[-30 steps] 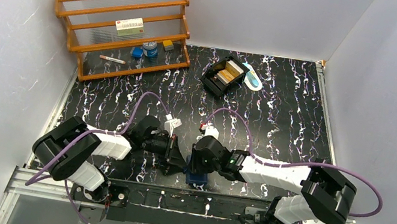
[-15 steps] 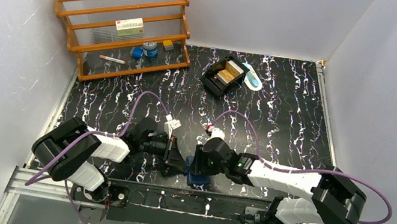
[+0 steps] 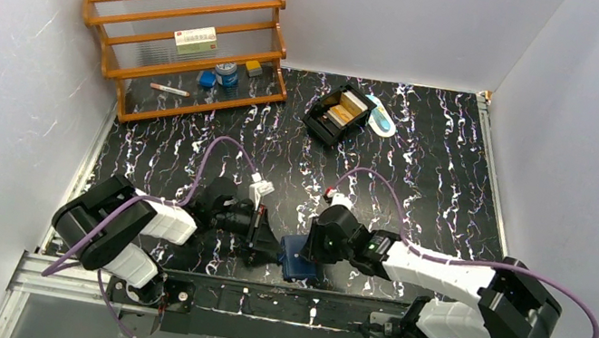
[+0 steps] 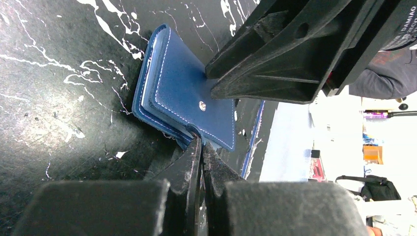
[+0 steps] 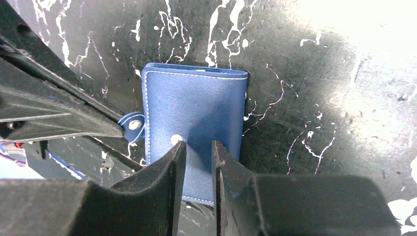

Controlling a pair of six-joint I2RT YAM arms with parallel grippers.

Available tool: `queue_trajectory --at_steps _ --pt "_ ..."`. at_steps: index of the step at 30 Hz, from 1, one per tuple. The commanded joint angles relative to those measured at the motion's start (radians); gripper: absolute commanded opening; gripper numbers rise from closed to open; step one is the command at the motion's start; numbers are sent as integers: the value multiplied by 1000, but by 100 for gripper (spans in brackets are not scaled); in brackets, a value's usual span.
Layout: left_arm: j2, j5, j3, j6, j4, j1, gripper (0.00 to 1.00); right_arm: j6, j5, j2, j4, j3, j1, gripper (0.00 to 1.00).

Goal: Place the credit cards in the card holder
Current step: Close the card holder at the center of the board.

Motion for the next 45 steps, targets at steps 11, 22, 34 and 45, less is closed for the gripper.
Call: queue_trajectory --at_steps 11,22,34,45 --pt "-8 121 1 57 154 -3 0 -72 -23 169 -17 92 -1 34" --pt "26 159 -48 38 329 -6 0 -77 -13 189 -32 78 -1 34" --pt "113 81 -41 -85 352 -4 23 -63 -58 100 46 30 -4 37" --pt "-61 -185 85 21 -186 -5 18 -64 -339 -10 421 -95 -65 43"
